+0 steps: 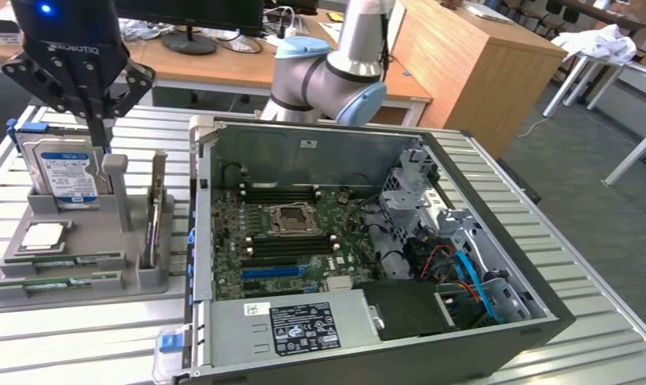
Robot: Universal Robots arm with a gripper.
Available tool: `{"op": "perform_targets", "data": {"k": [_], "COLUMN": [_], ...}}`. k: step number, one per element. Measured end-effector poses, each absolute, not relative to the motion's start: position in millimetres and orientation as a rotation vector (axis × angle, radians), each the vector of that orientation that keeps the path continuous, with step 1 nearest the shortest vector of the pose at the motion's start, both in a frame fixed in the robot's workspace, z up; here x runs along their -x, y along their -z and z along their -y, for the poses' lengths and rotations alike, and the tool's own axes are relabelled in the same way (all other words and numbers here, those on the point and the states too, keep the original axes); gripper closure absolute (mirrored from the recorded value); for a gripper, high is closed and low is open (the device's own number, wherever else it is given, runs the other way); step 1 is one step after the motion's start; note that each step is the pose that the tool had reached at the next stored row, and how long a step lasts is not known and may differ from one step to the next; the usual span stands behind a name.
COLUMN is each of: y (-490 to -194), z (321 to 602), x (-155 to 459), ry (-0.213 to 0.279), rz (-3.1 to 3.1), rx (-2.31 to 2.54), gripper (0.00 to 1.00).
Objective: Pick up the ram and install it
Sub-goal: 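Reach for the ram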
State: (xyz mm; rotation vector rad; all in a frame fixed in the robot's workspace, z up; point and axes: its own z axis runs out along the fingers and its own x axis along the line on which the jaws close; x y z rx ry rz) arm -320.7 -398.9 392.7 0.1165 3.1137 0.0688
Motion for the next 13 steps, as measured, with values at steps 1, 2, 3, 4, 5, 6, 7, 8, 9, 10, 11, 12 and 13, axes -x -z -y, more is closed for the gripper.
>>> {"op": "perform_targets", "data": {"k": [1,2,3,4,5,6,7,8,9,10,11,12,13], "y": [-393,-393,-393,-393,-392,-392,-392,-392,-392,-392,-392,-392,-392], "z": [399,399,399,399,399,399,399,399,399,399,399,399,399], "x": [323,325,328,330,332,334,336,338,340,342,344,346,348], "ry": [-0.069,-0.069,-0.069,-0.069,-0.069,-0.069,-0.069,-0.069,-0.069,-0.069,-0.069,-0.069,-0.069], "rz": [-3.114,-3.114,-3.114,-3.114,-3.114,-3.114,-3.114,-3.114,-3.114,-3.114,-3.114,-3.114,-3.114], "rx": [-0.117,-0.117,-0.117,-0.117,-0.117,-0.117,-0.117,-0.117,-0.117,-0.117,-0.117,-0.117,-0.116], "gripper": [0.90,0.90,0.90,0.90,0.90,0.90,0.90,0.90,0.90,0.90,0.90,0.90,0.90]}}
